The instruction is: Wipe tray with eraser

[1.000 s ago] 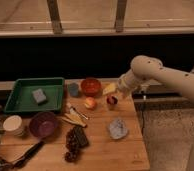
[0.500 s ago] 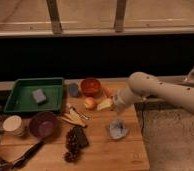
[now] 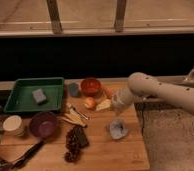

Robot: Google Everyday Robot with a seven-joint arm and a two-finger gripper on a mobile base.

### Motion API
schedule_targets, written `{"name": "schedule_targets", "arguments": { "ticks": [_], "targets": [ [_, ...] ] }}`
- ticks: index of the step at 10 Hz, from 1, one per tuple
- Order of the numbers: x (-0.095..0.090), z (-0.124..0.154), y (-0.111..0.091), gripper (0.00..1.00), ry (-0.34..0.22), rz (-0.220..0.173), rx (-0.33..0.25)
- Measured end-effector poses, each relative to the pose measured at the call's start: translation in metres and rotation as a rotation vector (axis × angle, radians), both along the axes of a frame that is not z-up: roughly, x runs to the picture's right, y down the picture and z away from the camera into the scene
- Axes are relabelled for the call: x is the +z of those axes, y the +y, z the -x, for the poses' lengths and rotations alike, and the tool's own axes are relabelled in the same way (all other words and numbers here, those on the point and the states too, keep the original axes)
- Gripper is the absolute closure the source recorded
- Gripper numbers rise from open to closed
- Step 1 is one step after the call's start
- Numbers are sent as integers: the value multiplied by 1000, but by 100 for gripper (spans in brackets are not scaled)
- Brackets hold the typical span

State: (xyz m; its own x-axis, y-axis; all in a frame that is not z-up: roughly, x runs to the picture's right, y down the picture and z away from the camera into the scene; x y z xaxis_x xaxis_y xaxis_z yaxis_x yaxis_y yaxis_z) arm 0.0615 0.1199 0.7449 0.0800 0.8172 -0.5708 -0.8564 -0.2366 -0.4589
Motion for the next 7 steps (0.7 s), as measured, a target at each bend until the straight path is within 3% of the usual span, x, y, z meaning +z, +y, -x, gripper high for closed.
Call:
{"name": "schedule_targets", "arguments": {
  "ticks": [4,7],
  "targets": [
    [-3,18,2,29,-11,-2,-51],
    [-28,44,32,29,-34,-12,-96]
  ]
}}
